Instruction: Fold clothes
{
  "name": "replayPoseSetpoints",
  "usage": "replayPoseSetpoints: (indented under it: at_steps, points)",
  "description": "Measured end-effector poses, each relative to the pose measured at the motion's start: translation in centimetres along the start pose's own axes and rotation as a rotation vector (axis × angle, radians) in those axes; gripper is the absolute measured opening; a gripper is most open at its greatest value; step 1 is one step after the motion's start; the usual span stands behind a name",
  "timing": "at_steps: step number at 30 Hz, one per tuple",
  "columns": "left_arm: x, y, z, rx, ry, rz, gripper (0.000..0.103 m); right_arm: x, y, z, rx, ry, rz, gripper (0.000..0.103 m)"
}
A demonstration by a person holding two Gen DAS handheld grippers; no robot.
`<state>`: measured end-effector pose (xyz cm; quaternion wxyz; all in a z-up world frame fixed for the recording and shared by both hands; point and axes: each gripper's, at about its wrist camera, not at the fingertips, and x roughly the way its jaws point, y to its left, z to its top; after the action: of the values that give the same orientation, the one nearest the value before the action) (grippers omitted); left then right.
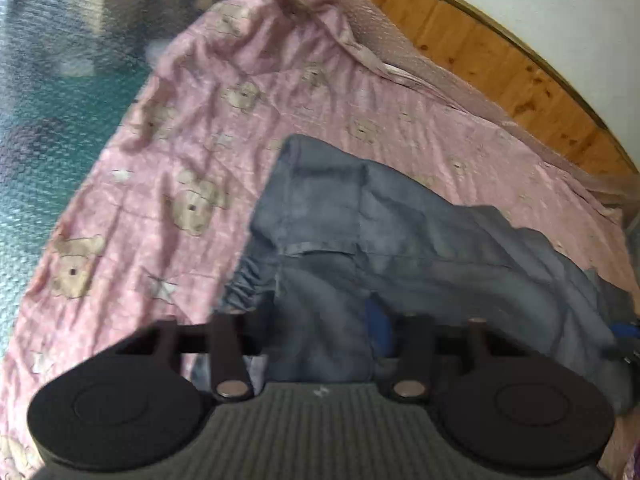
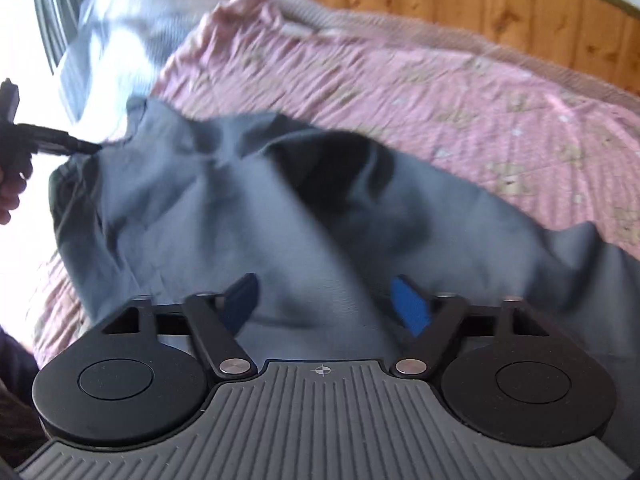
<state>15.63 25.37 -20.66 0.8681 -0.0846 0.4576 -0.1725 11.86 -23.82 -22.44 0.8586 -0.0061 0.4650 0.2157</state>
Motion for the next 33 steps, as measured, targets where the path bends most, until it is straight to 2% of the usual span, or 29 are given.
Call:
replayPoseSetpoints:
  at_steps: [1,3,5,7,8,9,10,11,12,13,14,15,16,17,18,21,23,25,28,30,32,33]
  points:
    - [-1.1,0.2,0.5,-0.011,-0.037,-0.049,0.007,0.0,0.4,0.4,-0.005,0.022,0.022,0.000]
    - [-4.2,0.6,1.5,-0.055,-0.137,-0.159,0.007,-1.8,0.9,1.4,-0.012,0.013,0.082,0.000]
    - [-7.3,1.0,2.5,-0.099,-0.238,-0.268,0.007,-5.4,-0.4,3.7,0.043,-0.067,0.108,0.000]
    - [-6.2,2.3,5.2,-0.222,-0.300,-0.285,0.007,-7.5,-3.0,7.0,0.106,-0.163,0.090,0.000]
    - [-5.5,3.0,6.7,-0.289,-0.328,-0.286,0.008,-7.0,-4.3,9.1,0.140,-0.194,0.077,0.000]
    - [-3.1,3.4,8.5,-0.349,-0.300,-0.228,0.008,-5.6,-5.0,11.3,0.174,-0.208,0.036,0.002]
    - [-0.2,3.7,10.5,-0.406,-0.255,-0.152,0.016,-3.5,-5.5,13.2,0.213,-0.211,-0.038,0.012]
    - [0.3,4.0,10.3,-0.422,-0.235,-0.120,0.028,-1.2,-6.1,14.7,0.254,-0.195,-0.130,0.023]
    - [0.2,4.2,9.6,-0.426,-0.223,-0.100,0.030,0.6,-7.0,15.6,0.298,-0.161,-0.209,0.047]
    - [0.0,4.5,8.9,-0.431,-0.211,-0.079,0.030,1.1,-8.0,15.7,0.350,-0.143,-0.272,0.047]
    - [-0.1,4.7,8.1,-0.435,-0.198,-0.059,0.030,0.3,-8.9,15.1,0.408,-0.164,-0.312,0.048]
    - [-0.3,4.9,7.4,-0.439,-0.186,-0.039,0.033,-1.5,-9.6,13.9,0.460,-0.212,-0.305,0.053]
    - [-0.4,5.2,6.6,-0.443,-0.173,-0.019,0.045,-3.5,-10.0,12.2,0.488,-0.266,-0.266,0.063]
    - [-0.6,5.4,5.9,-0.448,-0.161,0.001,0.053,-5.4,-10.0,10.2,0.497,-0.309,-0.237,0.070]
    - [-0.8,5.6,5.2,-0.452,-0.148,0.021,0.064,-7.2,-9.7,7.8,0.500,-0.337,-0.234,0.078]
    - [-1.2,6.4,3.0,-0.464,-0.111,0.081,0.066,-11.5,-9.9,-1.5,0.589,-0.331,-0.271,0.081]
    - [-1.5,6.8,1.5,-0.472,-0.085,0.121,0.066,-12.7,-11.3,-8.0,0.746,-0.304,-0.289,0.081]
    - [-0.7,6.6,0.6,-0.487,-0.063,0.116,0.066,-13.4,-12.9,-13.6,0.896,-0.283,-0.308,0.081]
    - [1.3,4.6,1.7,-0.432,-0.035,0.105,0.065,-13.9,-15.2,-17.5,1.022,-0.301,-0.351,0.080]
    - [2.5,2.6,3.0,-0.370,-0.021,0.102,0.066,-14.6,-16.3,-17.4,1.037,-0.350,-0.375,0.080]
    - [3.3,0.6,4.2,-0.269,-0.006,0.116,0.066,-15.4,-16.8,-15.7,0.951,-0.365,-0.430,0.081]
    - [3.5,-0.4,4.7,-0.209,0.002,0.129,0.066,-15.8,-16.6,-14.4,0.848,-0.346,-0.468,0.081]
